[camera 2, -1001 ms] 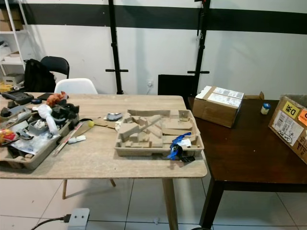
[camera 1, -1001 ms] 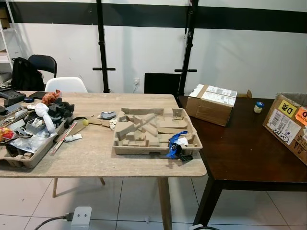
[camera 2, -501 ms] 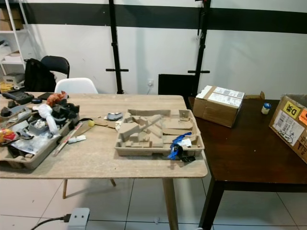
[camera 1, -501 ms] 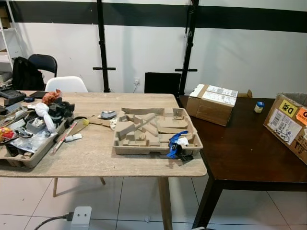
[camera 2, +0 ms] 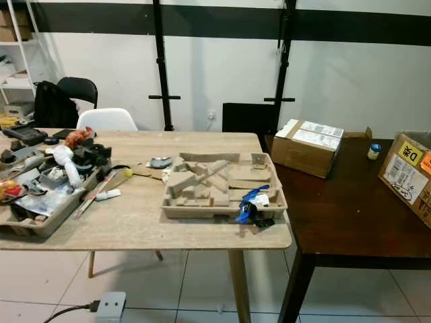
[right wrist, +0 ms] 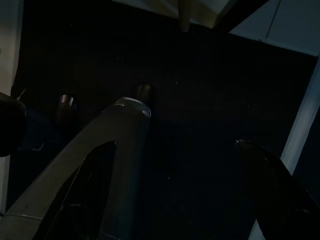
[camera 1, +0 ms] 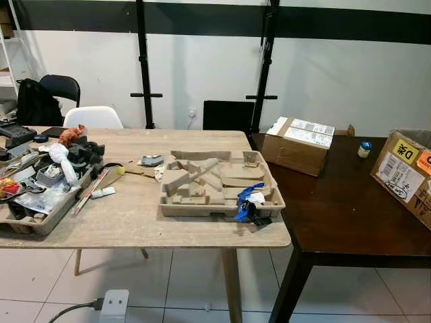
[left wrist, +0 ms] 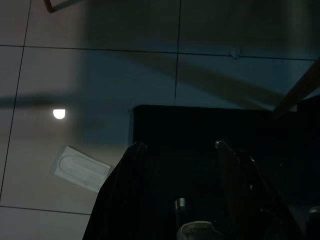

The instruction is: Picking trash to rubbish bin

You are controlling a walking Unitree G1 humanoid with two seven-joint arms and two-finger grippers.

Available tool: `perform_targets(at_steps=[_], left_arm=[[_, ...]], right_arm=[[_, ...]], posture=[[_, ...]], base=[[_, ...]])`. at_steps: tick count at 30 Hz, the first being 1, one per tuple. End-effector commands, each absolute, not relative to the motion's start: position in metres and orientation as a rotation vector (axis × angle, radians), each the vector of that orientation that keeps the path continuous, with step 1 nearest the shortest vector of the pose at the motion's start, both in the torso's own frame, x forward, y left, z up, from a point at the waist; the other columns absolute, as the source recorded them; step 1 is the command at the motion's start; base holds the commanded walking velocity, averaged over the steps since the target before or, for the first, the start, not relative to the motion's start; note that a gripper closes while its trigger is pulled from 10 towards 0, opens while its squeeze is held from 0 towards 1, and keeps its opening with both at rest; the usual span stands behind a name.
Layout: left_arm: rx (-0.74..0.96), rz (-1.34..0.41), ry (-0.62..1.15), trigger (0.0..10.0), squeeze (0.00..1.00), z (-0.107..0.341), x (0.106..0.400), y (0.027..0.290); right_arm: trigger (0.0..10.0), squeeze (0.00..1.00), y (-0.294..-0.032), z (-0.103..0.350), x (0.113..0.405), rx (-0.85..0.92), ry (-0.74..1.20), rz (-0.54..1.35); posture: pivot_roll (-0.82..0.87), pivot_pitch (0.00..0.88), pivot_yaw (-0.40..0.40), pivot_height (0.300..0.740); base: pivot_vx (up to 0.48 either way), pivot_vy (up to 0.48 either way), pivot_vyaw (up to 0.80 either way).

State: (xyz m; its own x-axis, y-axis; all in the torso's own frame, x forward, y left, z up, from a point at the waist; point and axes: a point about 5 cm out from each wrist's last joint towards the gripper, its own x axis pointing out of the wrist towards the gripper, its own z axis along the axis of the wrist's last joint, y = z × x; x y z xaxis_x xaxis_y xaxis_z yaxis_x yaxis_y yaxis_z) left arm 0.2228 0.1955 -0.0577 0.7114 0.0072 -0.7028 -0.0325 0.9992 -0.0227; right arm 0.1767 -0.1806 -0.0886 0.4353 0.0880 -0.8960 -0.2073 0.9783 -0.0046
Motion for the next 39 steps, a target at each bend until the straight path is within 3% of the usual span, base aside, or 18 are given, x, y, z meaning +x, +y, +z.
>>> perform_targets(at_steps=[1,12,20,27,39], left_arm=[[-0.023,0.021,0.789,10.0,0.00,-0.058,0.223,0.198],[0.044,0.017,0.905,10.0,0.00,-0.068,0.209,0.201],[0.146,0.099,1.134,10.0,0.00,-0.081,0.184,0.217],[0.038,0.124,1.027,10.0,0.00,-0.075,0.193,0.218],[0.029,0.103,1.025,10.0,0.00,-0.075,0.193,0.216]], right_arm=[[10.0,0.00,-0.180,-0.091,0.172,-0.120,1.114,0.180],[10.0,0.00,-0.183,-0.092,0.170,-0.123,1.119,0.173],[10.0,0.00,-0.182,-0.092,0.170,-0.128,1.115,0.175],[10.0,0.00,-0.182,-0.089,0.175,-0.095,1.069,0.147],[10.0,0.00,-0.183,-0.089,0.175,-0.120,1.078,0.168]], posture=[[0.09,0.000,-0.014,0.740],[0.09,0.000,-0.014,0.740],[0.09,0.000,-0.014,0.740],[0.09,0.000,-0.017,0.740],[0.09,0.000,-0.016,0.740]], base=[[0.000,0.000,0.00],[0.000,0.000,0.00],[0.000,0.000,0.00],[0.000,0.000,0.00],[0.000,0.000,0.00]])
